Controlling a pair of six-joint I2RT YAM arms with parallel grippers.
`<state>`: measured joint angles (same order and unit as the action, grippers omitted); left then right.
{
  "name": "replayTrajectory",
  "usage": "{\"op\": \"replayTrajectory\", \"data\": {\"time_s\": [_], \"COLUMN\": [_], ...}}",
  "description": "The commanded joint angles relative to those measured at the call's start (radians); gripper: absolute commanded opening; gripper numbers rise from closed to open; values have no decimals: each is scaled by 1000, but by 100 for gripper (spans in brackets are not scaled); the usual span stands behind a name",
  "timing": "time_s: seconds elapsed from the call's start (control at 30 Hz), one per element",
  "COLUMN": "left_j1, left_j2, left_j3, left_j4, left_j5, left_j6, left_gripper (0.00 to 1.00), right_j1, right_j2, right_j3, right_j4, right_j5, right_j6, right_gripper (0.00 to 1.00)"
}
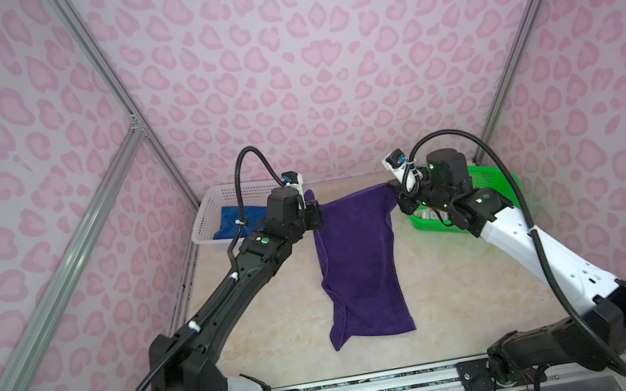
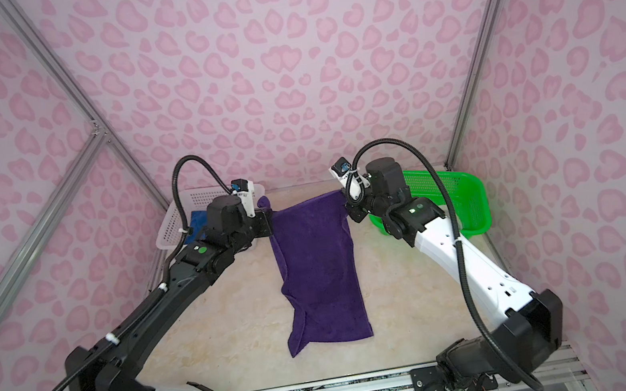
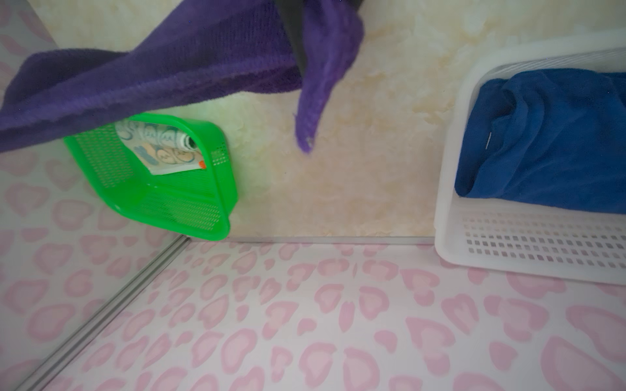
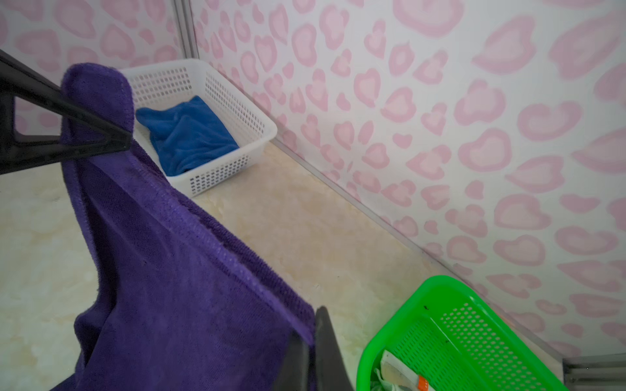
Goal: Fold and stack the towels
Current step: 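Lift the purple towel with both grippers and spread its edge apart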
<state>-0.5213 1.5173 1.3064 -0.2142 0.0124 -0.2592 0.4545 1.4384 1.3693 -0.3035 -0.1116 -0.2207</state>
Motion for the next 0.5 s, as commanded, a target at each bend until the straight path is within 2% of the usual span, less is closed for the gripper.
{"op": "replayTrajectory", "data": {"time_s": [0.0, 0.23, 0.47], "left_j1": [18, 58, 94], "left_j2": [128, 387, 454], "left_j3": [38, 188, 245], "left_j4": [56, 120, 155], "left_j5": [-53, 1, 70], "left_j6": [47, 103, 124], "left_gripper": [2, 2, 2], "right_j1": [-30, -72, -96], "right_j2": [88, 291, 371], "right_j3": [-27, 18, 78], "right_j4": [182, 263, 261], "right_j5": [67, 51, 51], "right_j6": [50, 61, 51], "right_gripper": [0, 0, 0]}}
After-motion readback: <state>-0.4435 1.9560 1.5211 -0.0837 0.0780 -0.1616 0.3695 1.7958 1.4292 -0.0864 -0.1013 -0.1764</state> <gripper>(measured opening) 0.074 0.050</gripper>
